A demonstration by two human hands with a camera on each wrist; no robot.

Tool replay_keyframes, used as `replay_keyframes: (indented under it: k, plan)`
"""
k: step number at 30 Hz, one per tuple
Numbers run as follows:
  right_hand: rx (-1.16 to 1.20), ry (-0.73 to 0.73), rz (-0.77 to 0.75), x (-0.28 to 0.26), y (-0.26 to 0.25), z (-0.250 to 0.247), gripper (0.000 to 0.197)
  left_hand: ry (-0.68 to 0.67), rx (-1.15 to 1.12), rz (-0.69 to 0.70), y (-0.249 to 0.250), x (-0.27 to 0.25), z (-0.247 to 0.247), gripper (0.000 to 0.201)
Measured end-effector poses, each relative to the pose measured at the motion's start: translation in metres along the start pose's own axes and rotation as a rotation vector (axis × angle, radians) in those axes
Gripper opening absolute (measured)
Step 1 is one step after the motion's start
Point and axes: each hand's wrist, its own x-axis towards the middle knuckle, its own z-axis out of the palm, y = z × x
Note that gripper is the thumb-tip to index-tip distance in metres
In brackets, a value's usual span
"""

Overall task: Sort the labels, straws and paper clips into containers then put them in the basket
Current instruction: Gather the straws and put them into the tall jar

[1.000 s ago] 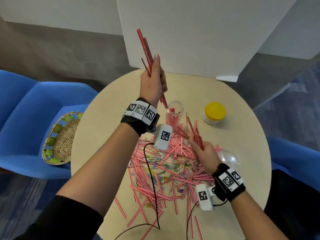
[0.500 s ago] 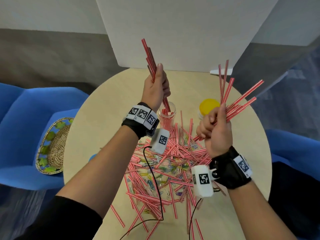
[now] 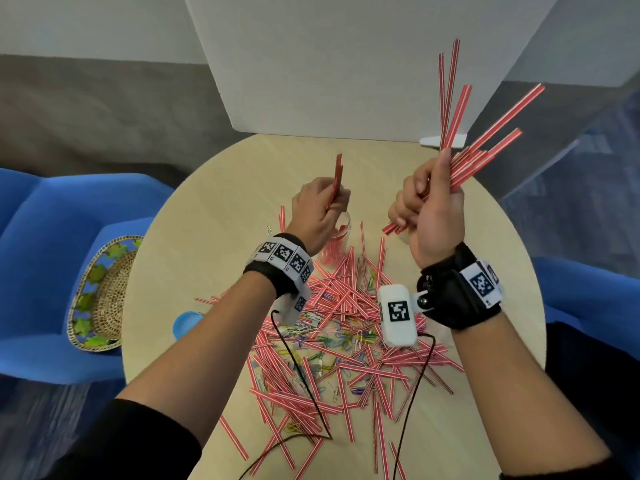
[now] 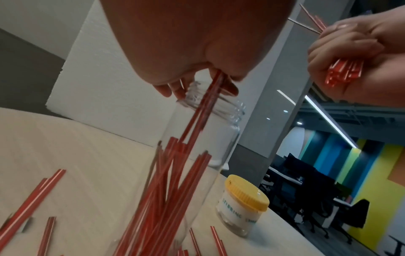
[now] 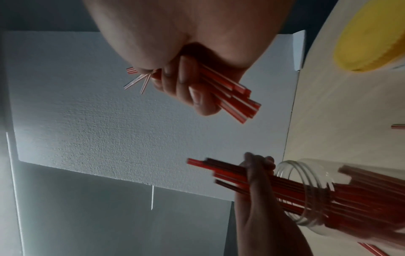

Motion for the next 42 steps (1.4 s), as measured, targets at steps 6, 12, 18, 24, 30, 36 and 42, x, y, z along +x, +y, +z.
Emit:
replay_keyframes:
  k: [6, 12, 18, 24, 30, 36, 42]
  plan:
    - [-0.052, -0.027, -0.022, 0.008, 0.005, 0.002, 0.046, 0.06, -0.019, 0.025, -0.006, -0.004, -0.009, 0.022]
    - [-0.036, -0.032, 0.008, 0.016, 0.019, 0.015, 0.047, 0.109, 0.071, 0.072, -0.017, -0.007, -0.017, 0.02]
    - [-0.249, -0.042, 0.014, 0.026, 0.043, 0.035, 0.046, 0.311, -0.276, -0.281, -0.041, -0.038, -0.033, 0.02]
    - [-0.651, -0.125, 0.033, 0.024, 0.076, 0.038, 0.043, 0.173, -0.522, -0.134, 0.022, -0.004, -0.083, 0.039]
    - [-1.018, -0.268, -0.254, 0.034, 0.097, 0.032, 0.03, -0.087, -0.546, 0.03, 0.056, 0.022, -0.087, 0.099]
    - [-1.375, -0.311, -0.202, 0.037, 0.094, 0.029, 0.032, -0.104, -0.475, 0.097, 0.048, 0.027, -0.061, 0.025]
    - [-1.321, -0.351, -0.082, 0.031, 0.081, 0.01, 0.048, -0.06, -0.731, -0.023, 0.04, 0.031, -0.054, 0.029]
